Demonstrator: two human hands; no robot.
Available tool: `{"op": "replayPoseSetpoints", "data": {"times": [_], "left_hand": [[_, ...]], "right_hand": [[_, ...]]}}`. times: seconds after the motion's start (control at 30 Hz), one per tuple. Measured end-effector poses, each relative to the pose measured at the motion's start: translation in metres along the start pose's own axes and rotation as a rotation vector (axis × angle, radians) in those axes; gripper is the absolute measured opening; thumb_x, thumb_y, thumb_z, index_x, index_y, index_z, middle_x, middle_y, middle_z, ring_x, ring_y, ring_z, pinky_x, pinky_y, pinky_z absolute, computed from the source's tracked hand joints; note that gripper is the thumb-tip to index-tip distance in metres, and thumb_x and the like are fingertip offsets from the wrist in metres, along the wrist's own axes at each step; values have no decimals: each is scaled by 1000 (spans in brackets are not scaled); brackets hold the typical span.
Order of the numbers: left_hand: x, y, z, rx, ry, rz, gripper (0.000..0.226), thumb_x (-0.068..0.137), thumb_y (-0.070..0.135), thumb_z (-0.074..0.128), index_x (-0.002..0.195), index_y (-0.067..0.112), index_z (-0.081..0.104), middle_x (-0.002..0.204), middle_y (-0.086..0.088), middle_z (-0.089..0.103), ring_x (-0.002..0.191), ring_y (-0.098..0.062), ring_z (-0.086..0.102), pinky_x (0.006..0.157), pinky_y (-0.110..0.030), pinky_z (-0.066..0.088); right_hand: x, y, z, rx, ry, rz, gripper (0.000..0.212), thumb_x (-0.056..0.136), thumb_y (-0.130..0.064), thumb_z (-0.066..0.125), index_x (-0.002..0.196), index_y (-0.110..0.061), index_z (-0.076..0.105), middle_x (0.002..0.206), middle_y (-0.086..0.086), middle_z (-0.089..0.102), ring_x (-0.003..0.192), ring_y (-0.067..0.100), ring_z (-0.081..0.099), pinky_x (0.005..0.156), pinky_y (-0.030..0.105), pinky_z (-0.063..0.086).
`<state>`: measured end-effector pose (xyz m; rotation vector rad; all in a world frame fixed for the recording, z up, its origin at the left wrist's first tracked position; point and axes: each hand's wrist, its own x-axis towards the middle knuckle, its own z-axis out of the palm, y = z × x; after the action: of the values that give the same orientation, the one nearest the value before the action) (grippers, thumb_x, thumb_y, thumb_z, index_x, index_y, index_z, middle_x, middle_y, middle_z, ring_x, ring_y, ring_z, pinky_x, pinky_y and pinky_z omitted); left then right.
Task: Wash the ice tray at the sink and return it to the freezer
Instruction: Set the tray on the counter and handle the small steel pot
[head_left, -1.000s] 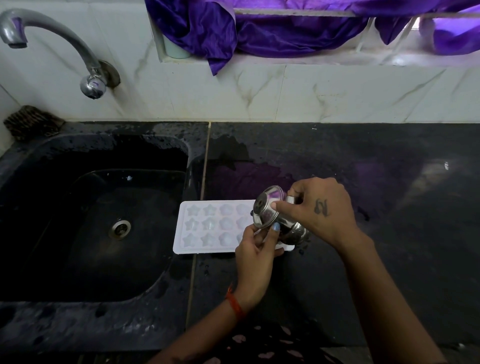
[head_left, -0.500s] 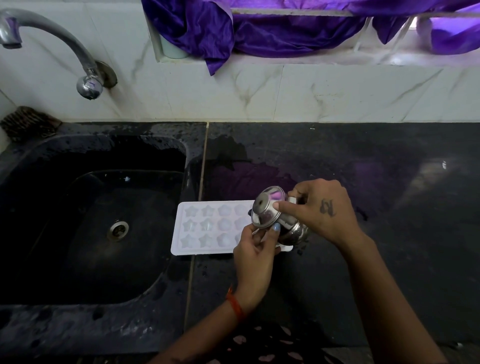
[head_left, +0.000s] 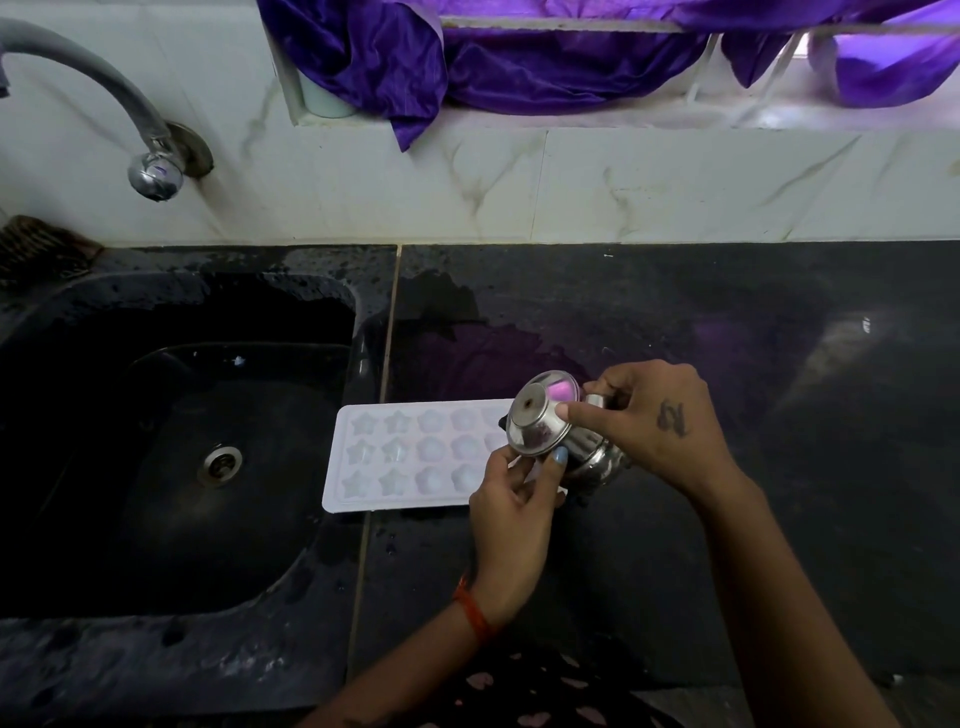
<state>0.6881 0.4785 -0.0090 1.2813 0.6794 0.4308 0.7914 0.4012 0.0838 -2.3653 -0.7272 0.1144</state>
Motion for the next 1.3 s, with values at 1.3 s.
{"op": "replayPoseSetpoints", "data": {"times": [1.3], "left_hand": [[-10, -7, 23, 162, 48, 114, 20, 83, 46, 65, 101, 39, 60, 94, 13, 73, 88, -6, 70, 81, -39, 57]], "right_hand": [[-6, 25, -12, 68, 17, -10, 33, 71, -46, 74, 59, -17, 65, 56, -2, 66, 57, 13, 64, 58, 35, 54]]}}
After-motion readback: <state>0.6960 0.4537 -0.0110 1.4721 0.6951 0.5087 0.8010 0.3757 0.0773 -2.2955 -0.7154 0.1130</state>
